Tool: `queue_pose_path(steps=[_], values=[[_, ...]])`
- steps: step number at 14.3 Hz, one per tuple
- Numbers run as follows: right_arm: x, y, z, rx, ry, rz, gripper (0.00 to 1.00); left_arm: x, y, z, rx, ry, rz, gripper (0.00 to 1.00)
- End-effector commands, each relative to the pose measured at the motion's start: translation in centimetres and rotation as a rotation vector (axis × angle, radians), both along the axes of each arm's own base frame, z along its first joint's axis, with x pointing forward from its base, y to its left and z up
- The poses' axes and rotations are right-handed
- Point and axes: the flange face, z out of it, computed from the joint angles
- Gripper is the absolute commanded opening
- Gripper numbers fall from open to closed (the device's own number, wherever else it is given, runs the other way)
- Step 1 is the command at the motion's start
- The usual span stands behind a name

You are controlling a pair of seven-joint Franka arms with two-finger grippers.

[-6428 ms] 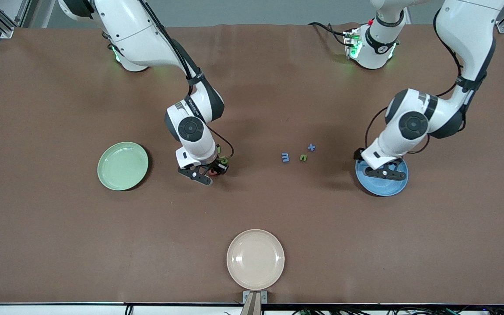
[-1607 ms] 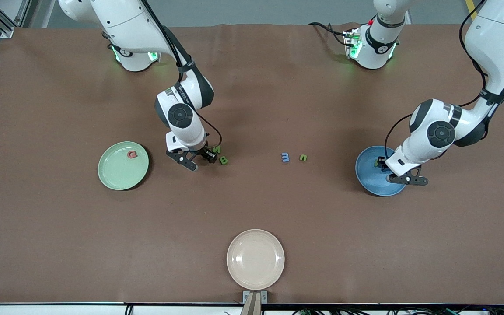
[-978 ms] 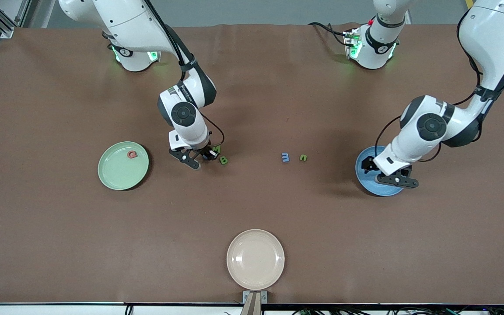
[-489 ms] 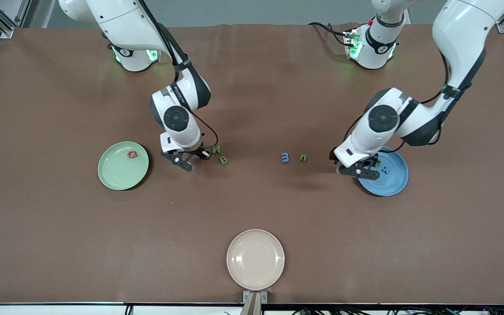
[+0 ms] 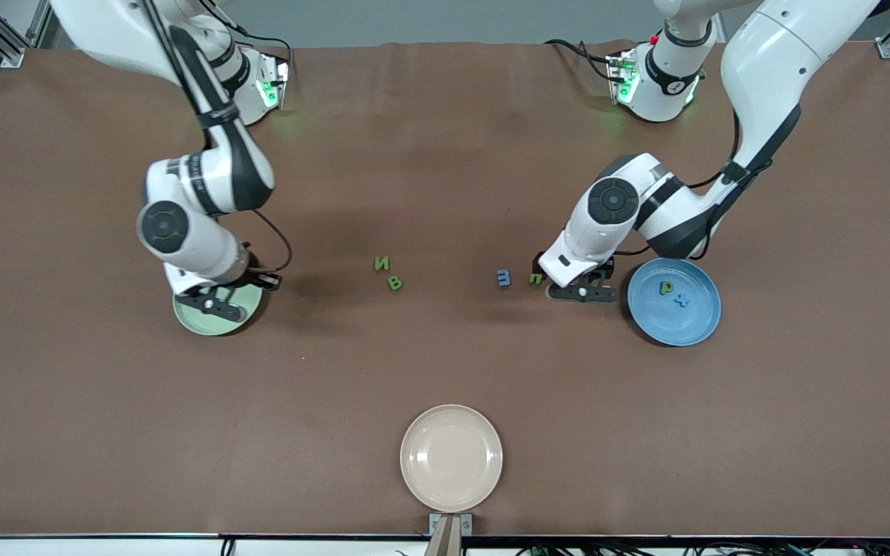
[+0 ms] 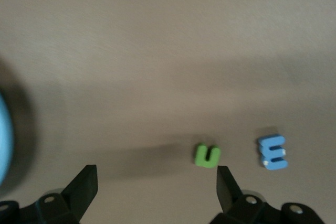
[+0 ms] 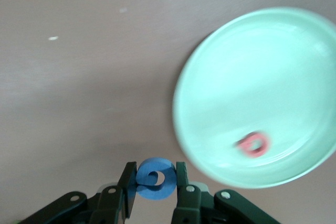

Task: Sort upper and lower case letters into plates
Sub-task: 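Carry the c with the right gripper while the left gripper grasps the u, then release the c with the right gripper while the left gripper lifts the u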

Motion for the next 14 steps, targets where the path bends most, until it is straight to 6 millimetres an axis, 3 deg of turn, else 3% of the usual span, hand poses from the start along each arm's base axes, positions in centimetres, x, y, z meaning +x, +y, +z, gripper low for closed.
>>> queue_pose_path(steps=[1,4,6,8,14], values=[[-1.6,-5.3,0.5,0.004,-0.017,0.100,0.00,0.6,-0.9,-1.1,-0.022,0.003,-0.001,1.00],[-2.5,-11.4,-1.5,0.017,-0.043,0.163,0.00,-0.1,-2.1,-2.3,-0.039,-0.003,-0.039,1.00],[-3.7,-12.8,-3.1,0.014,-0.062,0.164,0.00,-0.4,-2.2,-3.0,-0.033,-0.003,-0.057,0.98],[-4.3,-12.8,-3.9,0.011,-0.083,0.165,0.01,-0.9,-2.8,-3.8,-0.033,-0.011,-0.066,0.98],[-4.7,-13.8,-6.1,0.002,-0.090,0.155,0.01,-1.7,-3.2,-5.8,-0.021,-0.032,-0.081,0.78]])
